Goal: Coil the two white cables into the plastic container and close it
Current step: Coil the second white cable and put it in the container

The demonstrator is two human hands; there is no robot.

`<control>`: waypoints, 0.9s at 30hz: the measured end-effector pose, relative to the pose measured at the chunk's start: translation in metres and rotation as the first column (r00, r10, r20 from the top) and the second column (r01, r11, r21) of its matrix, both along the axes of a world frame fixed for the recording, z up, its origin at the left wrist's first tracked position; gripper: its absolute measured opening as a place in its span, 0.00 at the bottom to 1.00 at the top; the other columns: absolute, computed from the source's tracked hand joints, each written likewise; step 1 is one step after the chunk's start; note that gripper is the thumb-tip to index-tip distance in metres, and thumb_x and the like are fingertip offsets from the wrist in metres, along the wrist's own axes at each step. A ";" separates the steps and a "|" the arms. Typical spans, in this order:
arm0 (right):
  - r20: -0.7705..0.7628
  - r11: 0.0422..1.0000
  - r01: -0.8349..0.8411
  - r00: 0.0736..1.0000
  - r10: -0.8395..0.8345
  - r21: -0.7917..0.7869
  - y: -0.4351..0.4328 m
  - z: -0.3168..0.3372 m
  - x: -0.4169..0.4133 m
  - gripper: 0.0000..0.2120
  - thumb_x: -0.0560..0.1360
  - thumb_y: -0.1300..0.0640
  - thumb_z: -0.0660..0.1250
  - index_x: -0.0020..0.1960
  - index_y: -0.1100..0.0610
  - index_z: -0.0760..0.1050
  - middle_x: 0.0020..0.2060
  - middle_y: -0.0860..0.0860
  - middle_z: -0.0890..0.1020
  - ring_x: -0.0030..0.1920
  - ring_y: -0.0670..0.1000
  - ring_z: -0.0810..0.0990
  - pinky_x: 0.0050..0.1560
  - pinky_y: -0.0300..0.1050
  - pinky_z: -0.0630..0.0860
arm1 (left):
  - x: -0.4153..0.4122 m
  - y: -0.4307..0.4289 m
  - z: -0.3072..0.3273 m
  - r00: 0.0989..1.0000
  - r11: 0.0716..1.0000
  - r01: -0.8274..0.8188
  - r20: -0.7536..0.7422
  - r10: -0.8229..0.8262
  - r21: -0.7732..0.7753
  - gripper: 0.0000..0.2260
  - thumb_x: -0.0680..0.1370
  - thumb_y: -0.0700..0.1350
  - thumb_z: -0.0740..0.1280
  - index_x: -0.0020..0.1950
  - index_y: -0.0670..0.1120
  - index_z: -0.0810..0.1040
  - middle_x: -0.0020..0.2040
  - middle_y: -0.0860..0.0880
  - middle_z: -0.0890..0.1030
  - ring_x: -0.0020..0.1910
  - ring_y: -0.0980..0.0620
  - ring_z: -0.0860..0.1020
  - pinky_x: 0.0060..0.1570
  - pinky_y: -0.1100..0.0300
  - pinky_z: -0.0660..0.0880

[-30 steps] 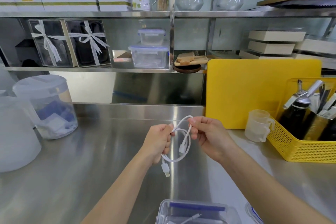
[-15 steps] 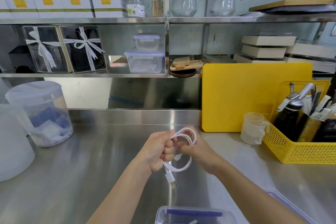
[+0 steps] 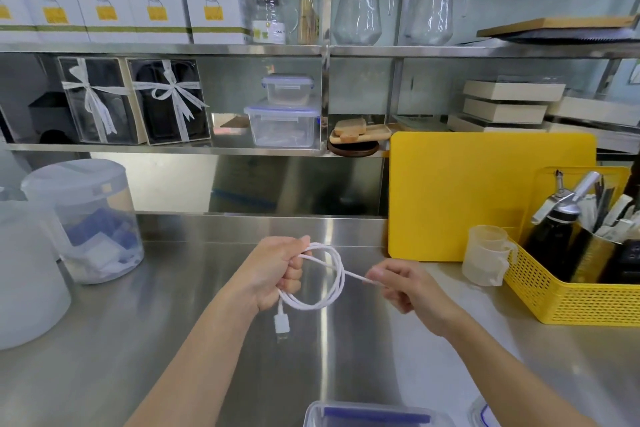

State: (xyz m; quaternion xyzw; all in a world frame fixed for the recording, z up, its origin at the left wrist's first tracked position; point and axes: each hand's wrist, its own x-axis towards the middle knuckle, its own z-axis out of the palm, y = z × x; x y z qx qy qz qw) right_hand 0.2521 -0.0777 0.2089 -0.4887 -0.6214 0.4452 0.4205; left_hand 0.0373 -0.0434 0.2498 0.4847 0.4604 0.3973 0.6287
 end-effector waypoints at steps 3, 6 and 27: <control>0.097 1.000 0.012 0.995 -0.012 0.000 0.000 0.008 0.004 0.16 0.74 0.49 0.63 0.42 0.61 0.80 0.24 0.47 0.68 0.26 0.45 0.64 0.25 0.34 0.61 | 0.006 -0.002 0.001 0.998 0.999 -0.010 -0.055 0.012 0.044 0.14 0.80 0.44 0.60 0.35 0.43 0.70 0.23 0.52 0.63 0.19 0.58 0.59 0.17 0.68 0.58; 0.144 1.000 -0.022 0.989 0.024 -0.015 -0.001 0.016 -0.008 0.16 0.78 0.50 0.58 0.50 0.60 0.79 0.36 0.58 0.78 0.36 0.47 0.76 0.38 0.32 0.73 | 0.017 -0.004 -0.002 0.996 0.997 -0.044 -0.070 0.049 0.060 0.15 0.80 0.45 0.60 0.34 0.44 0.71 0.25 0.51 0.62 0.21 0.57 0.59 0.18 0.67 0.59; 0.280 0.923 0.237 0.904 -0.324 0.302 0.013 0.013 -0.034 0.12 0.77 0.67 0.59 0.52 0.57 0.79 0.34 0.54 0.79 0.31 0.48 0.77 0.38 0.42 0.81 | 0.025 -0.003 -0.010 0.992 0.990 0.123 0.040 -0.120 -0.067 0.14 0.81 0.43 0.57 0.47 0.38 0.80 0.40 0.40 0.82 0.41 0.44 0.82 0.44 0.50 0.80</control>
